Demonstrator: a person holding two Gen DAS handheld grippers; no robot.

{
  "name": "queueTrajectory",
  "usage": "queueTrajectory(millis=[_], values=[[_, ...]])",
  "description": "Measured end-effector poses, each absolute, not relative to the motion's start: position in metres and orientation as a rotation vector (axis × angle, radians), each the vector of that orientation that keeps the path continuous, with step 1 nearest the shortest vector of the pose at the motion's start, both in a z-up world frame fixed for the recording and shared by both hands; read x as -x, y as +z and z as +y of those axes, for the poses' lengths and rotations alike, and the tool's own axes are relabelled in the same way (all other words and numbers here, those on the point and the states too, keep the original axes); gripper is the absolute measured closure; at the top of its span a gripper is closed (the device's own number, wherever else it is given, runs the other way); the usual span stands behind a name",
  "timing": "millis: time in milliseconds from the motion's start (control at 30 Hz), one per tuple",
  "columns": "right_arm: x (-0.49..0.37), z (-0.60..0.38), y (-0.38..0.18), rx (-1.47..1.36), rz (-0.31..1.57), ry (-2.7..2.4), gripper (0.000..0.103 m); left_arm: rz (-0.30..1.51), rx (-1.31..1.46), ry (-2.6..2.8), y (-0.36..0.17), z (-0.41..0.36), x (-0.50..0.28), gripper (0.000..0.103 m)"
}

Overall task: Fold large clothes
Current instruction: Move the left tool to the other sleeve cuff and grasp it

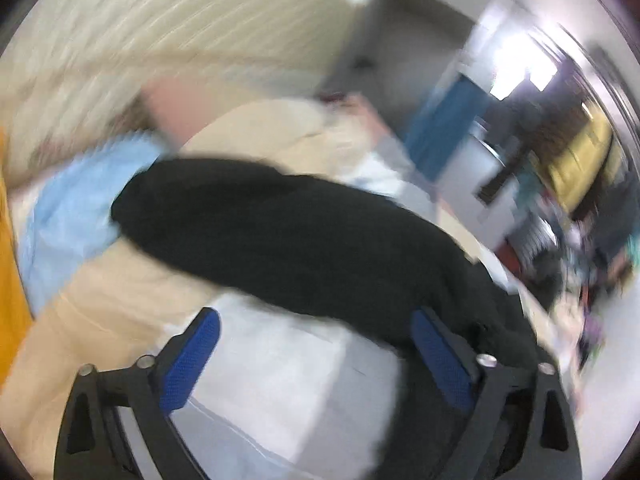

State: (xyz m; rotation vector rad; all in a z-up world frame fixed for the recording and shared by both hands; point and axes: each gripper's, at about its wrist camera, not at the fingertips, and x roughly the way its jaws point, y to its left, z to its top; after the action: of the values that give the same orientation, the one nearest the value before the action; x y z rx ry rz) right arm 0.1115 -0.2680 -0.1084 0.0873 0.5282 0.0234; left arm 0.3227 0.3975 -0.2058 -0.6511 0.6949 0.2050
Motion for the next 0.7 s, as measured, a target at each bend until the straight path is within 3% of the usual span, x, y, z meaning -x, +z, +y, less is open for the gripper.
queueTrajectory(millis=[367, 633, 700], values=[[-0.145, -0.256, -0.134, -0.049, 0.627, -0.025, 0.0, 0.708, 0.859, 0.255, -0.308, 0.498, -0.37, 0.015], [-0.161, -0.244, -0.138, -0.055, 0.635, -0.035, 0.0, 0.634, 0.889, 0.272, -0.32, 0.528, -0.404, 0.016], [-0.165, -0.243, -0.14, -0.055, 0.649, -0.036, 0.0, 0.642, 0.883, 0.306, -0.32, 0.531, -0.411, 0.026]])
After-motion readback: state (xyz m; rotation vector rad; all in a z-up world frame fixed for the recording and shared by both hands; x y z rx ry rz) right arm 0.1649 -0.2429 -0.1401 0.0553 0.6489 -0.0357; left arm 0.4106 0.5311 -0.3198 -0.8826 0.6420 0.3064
